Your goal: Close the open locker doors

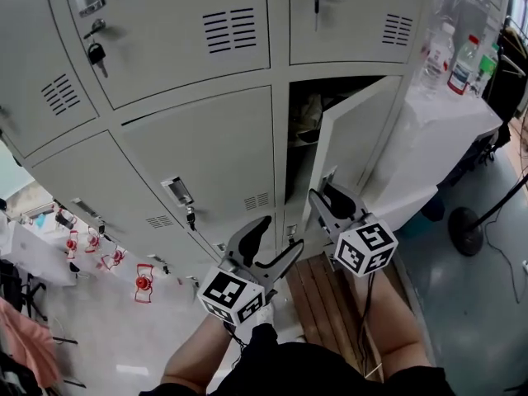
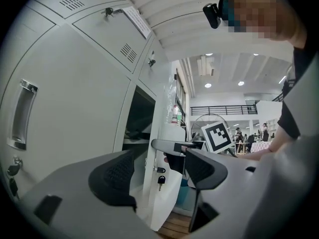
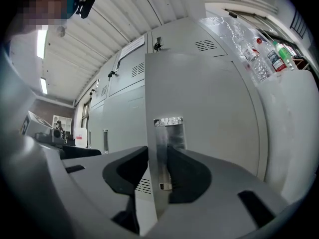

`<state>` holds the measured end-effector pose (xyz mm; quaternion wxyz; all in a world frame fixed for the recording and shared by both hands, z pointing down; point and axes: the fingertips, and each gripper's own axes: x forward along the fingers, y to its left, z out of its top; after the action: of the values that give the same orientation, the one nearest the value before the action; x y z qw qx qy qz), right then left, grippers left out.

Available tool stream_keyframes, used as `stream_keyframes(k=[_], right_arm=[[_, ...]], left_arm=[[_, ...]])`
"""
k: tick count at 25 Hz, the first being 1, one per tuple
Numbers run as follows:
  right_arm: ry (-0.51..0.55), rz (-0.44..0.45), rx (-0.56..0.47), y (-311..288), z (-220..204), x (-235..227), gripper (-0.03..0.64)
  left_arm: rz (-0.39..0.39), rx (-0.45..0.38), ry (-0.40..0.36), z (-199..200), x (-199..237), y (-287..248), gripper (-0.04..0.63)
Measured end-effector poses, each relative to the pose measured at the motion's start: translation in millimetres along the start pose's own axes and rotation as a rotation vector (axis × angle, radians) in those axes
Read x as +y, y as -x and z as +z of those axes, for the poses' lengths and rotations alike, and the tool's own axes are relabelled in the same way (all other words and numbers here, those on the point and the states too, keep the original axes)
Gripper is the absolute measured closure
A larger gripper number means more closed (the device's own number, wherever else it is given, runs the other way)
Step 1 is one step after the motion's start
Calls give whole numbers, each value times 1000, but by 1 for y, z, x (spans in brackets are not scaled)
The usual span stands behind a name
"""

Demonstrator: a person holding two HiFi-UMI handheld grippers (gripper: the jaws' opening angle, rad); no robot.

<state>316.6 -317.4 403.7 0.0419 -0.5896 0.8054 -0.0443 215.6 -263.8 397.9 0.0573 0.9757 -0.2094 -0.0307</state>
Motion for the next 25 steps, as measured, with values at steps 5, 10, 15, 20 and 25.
stream_keyframes(k=[5,10,15,20,25], right_arm=[[-6,4,1,-28,0,0,491],[-16,3,-5,-51,0,-3,488],[-21,-2,-6,-70,0,-7,486],[-15,0,-6,-81,1,-9,482],[-9,14,-7,-90,0,-10,462]], left_arm=[[17,1,4,1,18,3,255],[23,7,5,-1,34,2,255],[27,12,0,-3,46,1,255],[23,16,2,-4,53,-3,255],[20,23,2,-6,56,-5,255]])
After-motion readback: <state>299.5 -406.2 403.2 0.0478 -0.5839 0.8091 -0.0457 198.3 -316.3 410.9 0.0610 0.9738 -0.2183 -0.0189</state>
